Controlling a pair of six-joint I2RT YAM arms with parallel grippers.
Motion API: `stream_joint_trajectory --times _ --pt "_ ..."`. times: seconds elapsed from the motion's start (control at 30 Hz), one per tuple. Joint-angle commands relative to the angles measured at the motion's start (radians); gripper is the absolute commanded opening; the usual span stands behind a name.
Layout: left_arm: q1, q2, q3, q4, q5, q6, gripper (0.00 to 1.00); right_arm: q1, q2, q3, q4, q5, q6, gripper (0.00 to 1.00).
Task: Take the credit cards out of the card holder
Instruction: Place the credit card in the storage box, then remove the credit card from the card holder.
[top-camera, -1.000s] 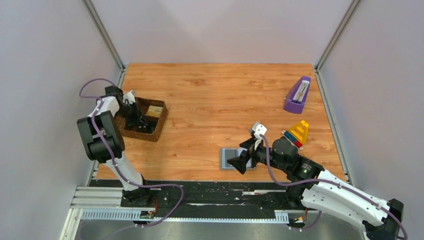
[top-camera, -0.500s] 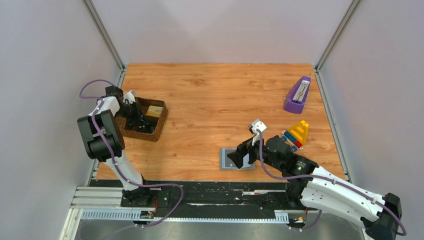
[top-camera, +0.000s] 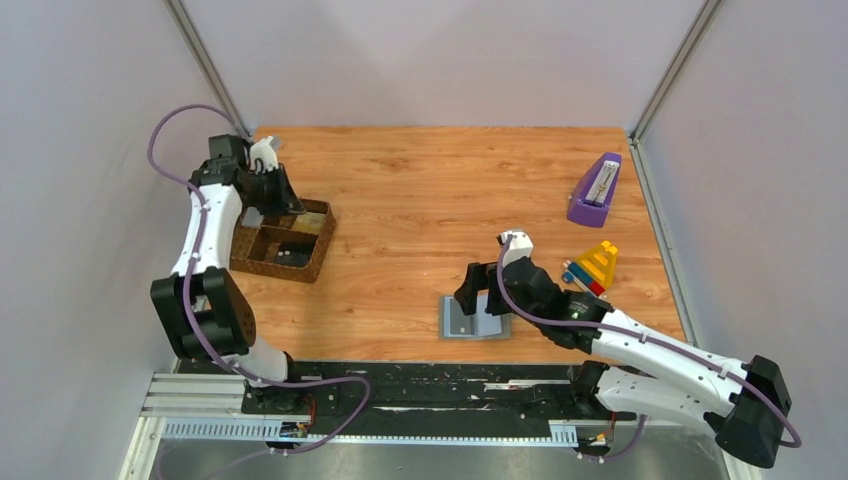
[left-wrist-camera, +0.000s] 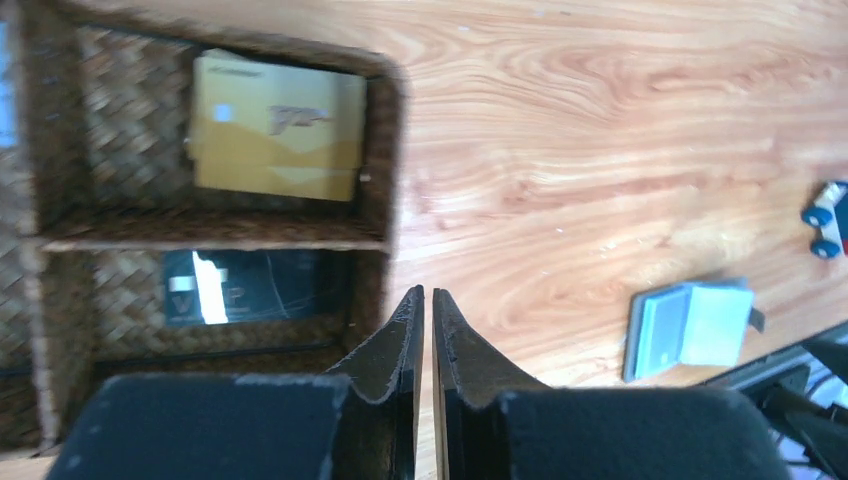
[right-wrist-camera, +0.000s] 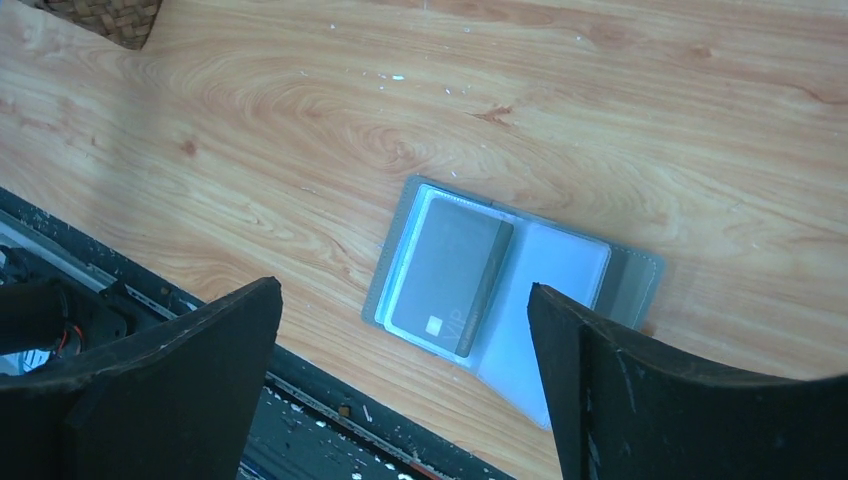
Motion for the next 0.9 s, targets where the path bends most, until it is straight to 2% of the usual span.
stream_joint_trajectory --times 0.0,0.07,0.23,0.33,0.43,0.53,0.67,0.87 --pt "-0.118 -0.106 -0.053 0.029 0.031 -0.011 0.13 -0.007 0.029 0.053 -0.047 0.032 0.119 0.94" --pt "-0.193 -0.146 -0.098 0.072 0.058 -0.025 0.13 -0.008 0.043 0.048 -0.047 0.030 0.144 0.83" --pt "-0.397 -0.248 -0.223 0.156 0.051 -0.099 0.13 -0.014 0.054 0.019 -0.037 0.038 0.216 0.47" --pt "-0.521 -0.330 -0.347 0.275 0.050 -0.172 0.13 -0.018 0.047 -0.014 -0.009 0.018 0.205 0.38" --pt "-0.648 -0.391 -0.438 0.381 0.025 -0.269 0.13 -0.047 0.054 -0.042 0.027 -0.049 0.174 0.36" --pt "-0.723 -0.413 -0.542 0.515 0.005 -0.355 0.15 -0.067 0.069 -0.067 0.060 -0.093 0.176 0.37" --pt "-0.781 -0.405 -0.629 0.627 -0.010 -0.416 0.15 -0.074 0.141 -0.078 0.087 -0.099 0.226 0.49" --pt "-0.788 -0.431 -0.642 0.585 -0.084 -0.352 0.20 -0.043 0.337 0.058 -0.039 -0.053 0.304 0.64"
